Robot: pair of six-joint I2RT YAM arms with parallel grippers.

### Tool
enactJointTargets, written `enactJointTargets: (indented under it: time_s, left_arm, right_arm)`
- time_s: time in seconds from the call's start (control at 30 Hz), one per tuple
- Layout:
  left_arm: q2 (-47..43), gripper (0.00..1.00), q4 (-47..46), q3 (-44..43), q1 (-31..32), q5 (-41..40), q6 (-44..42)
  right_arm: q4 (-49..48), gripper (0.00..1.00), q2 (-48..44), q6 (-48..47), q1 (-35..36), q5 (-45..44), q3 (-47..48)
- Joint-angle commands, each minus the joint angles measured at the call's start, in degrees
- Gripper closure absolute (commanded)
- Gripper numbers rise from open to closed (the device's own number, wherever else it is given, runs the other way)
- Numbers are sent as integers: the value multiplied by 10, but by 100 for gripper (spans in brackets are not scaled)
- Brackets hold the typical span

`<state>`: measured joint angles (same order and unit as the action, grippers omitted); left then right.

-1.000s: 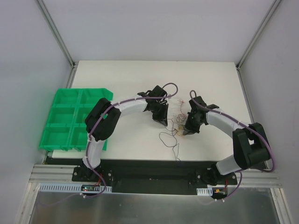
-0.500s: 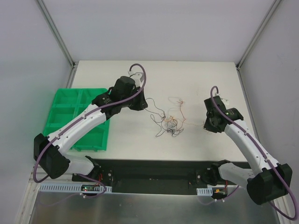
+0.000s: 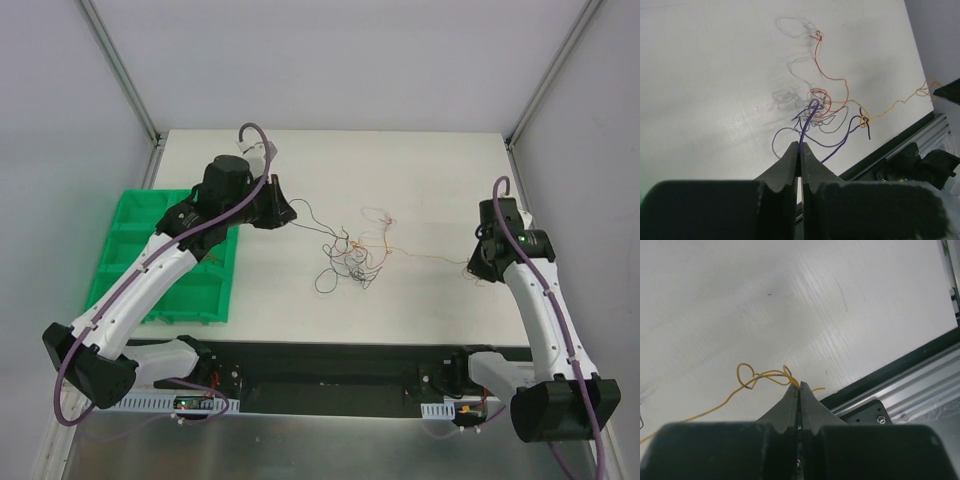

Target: Untangle the cables

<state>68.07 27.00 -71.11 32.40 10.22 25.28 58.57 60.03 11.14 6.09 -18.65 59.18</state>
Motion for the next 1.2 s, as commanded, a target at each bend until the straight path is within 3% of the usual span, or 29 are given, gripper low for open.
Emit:
enactJointTargets:
  time_s: [0.0, 0.07, 0.27, 0.5, 0.6, 0.63, 0.7, 0.83, 0.97, 1.1, 1.17]
  left_arm:
    - [-29, 100, 24, -27, -27, -5, 28]
    - [-46, 100, 44, -28, -37, -55, 26]
    - [-79, 100, 92, -42, -84, -112, -8]
    - [-53, 100, 93, -104, -93, 56, -8]
    - [-54, 100, 82, -133, -93, 88, 4]
    - [-58, 100, 71, -146, -93, 102, 6]
    - [-65, 100, 35, -166, -93, 148, 9]
    - [-80, 100, -86, -195, -93, 251, 55]
    - [-88, 100, -163, -203, -93, 277, 114]
    - [-83, 100, -210, -208, -93, 300, 161]
    - [-82, 100, -225, -212, -93, 306, 176]
  right_arm:
    - [40, 100, -36, 0, -85, -14, -13]
    - [34, 100, -50, -8, -145, 10, -12]
    - [50, 99, -4, -38, -148, -27, 60]
    - [35, 100, 66, -86, -107, 22, 90]
    - [30, 99, 69, -93, -107, 22, 84]
    - [30, 95, 71, -96, -107, 27, 82]
    - [30, 69, 82, -107, -105, 68, 77]
    - [25, 26, 95, -106, -47, 180, 61]
    - [-74, 16, 91, -28, 37, 358, 34]
    - [-330, 10, 64, 174, 134, 442, -40]
    - [-437, 9, 76, 258, 176, 432, -63]
